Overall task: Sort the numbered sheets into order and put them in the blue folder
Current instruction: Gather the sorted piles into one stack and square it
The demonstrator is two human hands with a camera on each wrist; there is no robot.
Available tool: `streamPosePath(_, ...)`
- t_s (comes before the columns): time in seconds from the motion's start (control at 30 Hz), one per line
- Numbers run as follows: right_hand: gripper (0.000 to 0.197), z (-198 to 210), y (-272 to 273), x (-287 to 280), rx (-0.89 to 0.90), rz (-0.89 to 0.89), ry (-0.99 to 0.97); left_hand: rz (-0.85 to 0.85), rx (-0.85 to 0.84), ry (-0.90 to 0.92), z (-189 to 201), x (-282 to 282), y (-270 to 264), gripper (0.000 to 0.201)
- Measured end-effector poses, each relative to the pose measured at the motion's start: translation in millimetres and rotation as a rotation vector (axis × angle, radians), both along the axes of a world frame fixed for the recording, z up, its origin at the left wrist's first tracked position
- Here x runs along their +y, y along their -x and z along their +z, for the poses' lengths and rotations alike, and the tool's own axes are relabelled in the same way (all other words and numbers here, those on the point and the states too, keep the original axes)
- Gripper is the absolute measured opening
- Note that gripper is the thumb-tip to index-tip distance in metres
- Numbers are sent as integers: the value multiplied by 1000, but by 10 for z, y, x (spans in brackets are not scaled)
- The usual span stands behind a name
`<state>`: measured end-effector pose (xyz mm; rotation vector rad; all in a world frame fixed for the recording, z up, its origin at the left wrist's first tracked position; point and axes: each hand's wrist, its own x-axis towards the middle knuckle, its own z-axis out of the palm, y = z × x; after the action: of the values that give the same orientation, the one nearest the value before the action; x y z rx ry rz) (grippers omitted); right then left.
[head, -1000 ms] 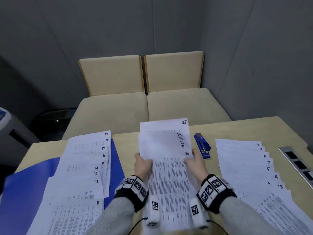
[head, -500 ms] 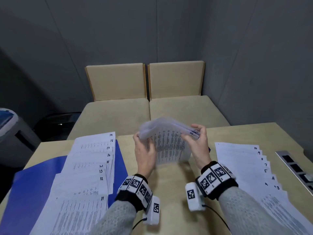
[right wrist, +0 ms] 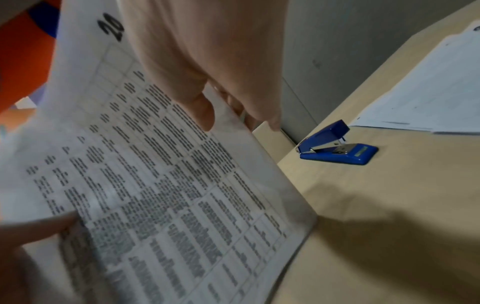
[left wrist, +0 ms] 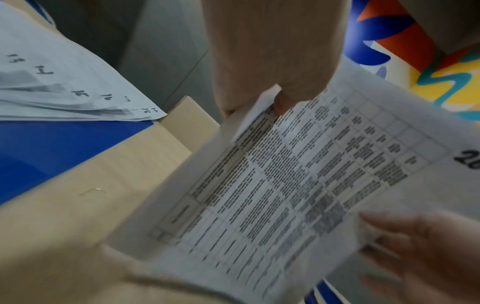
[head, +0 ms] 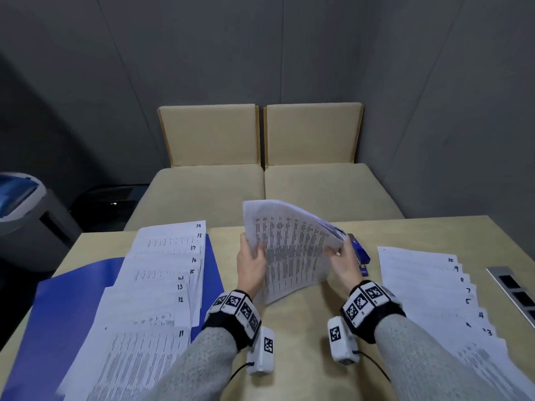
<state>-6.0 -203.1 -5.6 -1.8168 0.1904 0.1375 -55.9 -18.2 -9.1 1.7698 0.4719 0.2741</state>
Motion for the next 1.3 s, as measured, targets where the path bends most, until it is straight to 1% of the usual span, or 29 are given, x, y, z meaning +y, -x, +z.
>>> streamPosePath(0.03,32,-45,-6,-5,28,10,5,-2,9,6,-2,35,-1,21)
streamPosePath(0.07,34,-93,5,-4,63,38,17,-3,39,5,2,67,10,28)
streamPosePath(0.13,35,-245,56,0,134,108,110,-11,121,-19,-50,133,61,40)
streamPosePath(0.2,35,-433,111,25,208,136,202,-24,204,-41,-180,205,140,36)
streamPosePath(0.27,30,-577,181,51,307,127,199,-38,279,-59,-302,257,253,38)
streamPosePath(0.33,28,-654,257,60,380,87,215,-61,350,-165,-430,334,387,43)
streamPosePath(0.4,29,-724,314,50,405,49,277,-76,363,-316,-549,488,533,42)
streamPosePath(0.47,35,-756,354,76,412,-39,371,-73,332,-448,-611,725,687,35)
streamPosePath(0.53,51,-740,448,184,363,-105,529,-10,325,-561,-632,1049,854,30)
streamPosePath(0.57,57,-735,501,273,312,-97,629,48,339,-605,-640,1241,952,30)
streamPosePath(0.6,60,-692,578,388,252,-56,703,117,372,-636,-640,1439,1053,31)
streamPosePath(0.63,56,-692,643,523,180,5,720,173,420,-647,-651,1645,1157,32)
streamPosePath(0.67,50,-688,721,673,112,96,684,193,484,-654,-662,1838,1262,33)
streamPosePath(0.7,43,-709,809,842,67,196,613,162,560,-676,-681,2016,1367,35)
streamPosePath(0.73,38,-737,909,1006,42,283,520,71,639,-720,-699,2168,1464,38)
streamPosePath(0.8,31,-782,1134,1338,49,401,375,-193,738,-842,-741,2385,1625,48)
streamPosePath(0.83,28,-823,1238,1492,75,453,329,-298,745,-896,-765,2453,1680,54)
streamPosePath(0.9,24,-920,1430,1756,146,579,286,-405,728,-961,-795,2519,1738,58)
streamPosePath(0.97,22,-997,1561,1927,188,656,295,-419,676,-1002,-840,2550,1739,49)
streamPosePath(1.07,26,-1035,1631,2080,218,660,309,-431,578,-1063,-863,2551,1724,25)
streamPosePath(1.13,29,-1019,1616,2171,243,652,321,-429,507,-1089,-871,2560,1709,13)
streamPosePath(1.23,29,-1004,1550,2308,263,615,336,-375,432,-1061,-847,2624,1656,9)
streamPosePath(1.3,30,-1000,1503,2386,284,597,325,-391,451,-1043,-830,2684,1592,7)
